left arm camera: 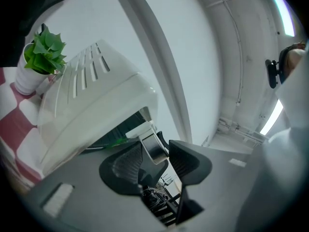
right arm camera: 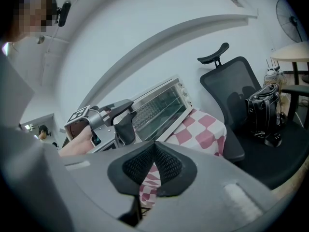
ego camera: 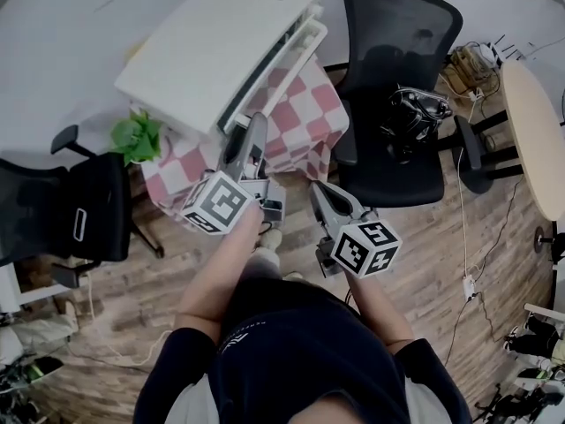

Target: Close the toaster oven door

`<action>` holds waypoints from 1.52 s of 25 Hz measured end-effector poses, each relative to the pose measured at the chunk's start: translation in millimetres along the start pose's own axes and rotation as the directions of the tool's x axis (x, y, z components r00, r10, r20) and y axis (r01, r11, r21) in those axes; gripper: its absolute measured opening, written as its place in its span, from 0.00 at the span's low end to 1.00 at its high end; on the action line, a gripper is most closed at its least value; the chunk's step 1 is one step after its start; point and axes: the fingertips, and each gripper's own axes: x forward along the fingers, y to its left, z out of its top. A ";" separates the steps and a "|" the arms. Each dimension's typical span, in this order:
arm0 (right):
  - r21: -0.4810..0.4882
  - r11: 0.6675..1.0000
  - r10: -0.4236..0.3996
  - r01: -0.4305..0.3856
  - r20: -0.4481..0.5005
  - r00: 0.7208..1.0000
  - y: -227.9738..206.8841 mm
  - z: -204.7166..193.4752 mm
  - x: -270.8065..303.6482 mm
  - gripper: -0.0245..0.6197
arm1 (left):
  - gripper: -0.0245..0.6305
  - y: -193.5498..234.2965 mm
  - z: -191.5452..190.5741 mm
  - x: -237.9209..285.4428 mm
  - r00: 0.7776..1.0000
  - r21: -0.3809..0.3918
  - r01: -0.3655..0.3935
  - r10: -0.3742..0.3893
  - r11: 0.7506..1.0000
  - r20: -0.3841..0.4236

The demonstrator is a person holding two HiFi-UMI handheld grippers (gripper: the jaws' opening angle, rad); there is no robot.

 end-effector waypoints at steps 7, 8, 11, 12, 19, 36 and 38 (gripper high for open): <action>-0.002 1.000 0.001 -0.001 0.001 1.000 1.4 0.7 2.5 0.04 | 0.32 8.1 6.6 -2.9 0.999 0.044 -0.036 0.035 0.998 0.017; -0.001 1.000 0.000 0.000 0.001 1.000 1.2 0.7 2.0 0.04 | 0.31 8.2 9.0 -3.8 0.999 0.065 -0.036 0.035 0.997 0.027; 0.003 1.000 -0.007 0.007 0.004 1.000 -0.1 -0.4 0.2 0.04 | 0.30 7.4 9.9 -6.6 0.999 0.099 -0.031 0.028 0.995 0.025; 0.005 1.000 -0.009 0.009 0.006 1.000 0.0 -0.8 -0.2 0.04 | 0.30 7.1 9.1 -7.3 0.999 0.102 -0.028 0.026 0.994 0.021; 0.007 1.000 -0.025 0.025 0.029 0.999 2.0 -0.6 -8.3 0.04 | 0.26 2.4 0.9 -13.9 0.999 0.149 -0.008 0.014 0.989 -0.039; 0.005 0.996 -0.092 0.092 0.096 0.991 9.6 -9.2 -42.6 0.04 | 0.04 -12.9 -17.4 -66.0 0.986 0.378 0.054 0.009 0.924 -0.165; 0.002 0.996 -0.094 0.095 0.104 0.990 12.8 -10.4 -45.6 0.04 | 0.04 -16.8 -18.0 -72.6 0.982 0.419 0.075 0.005 0.905 -0.187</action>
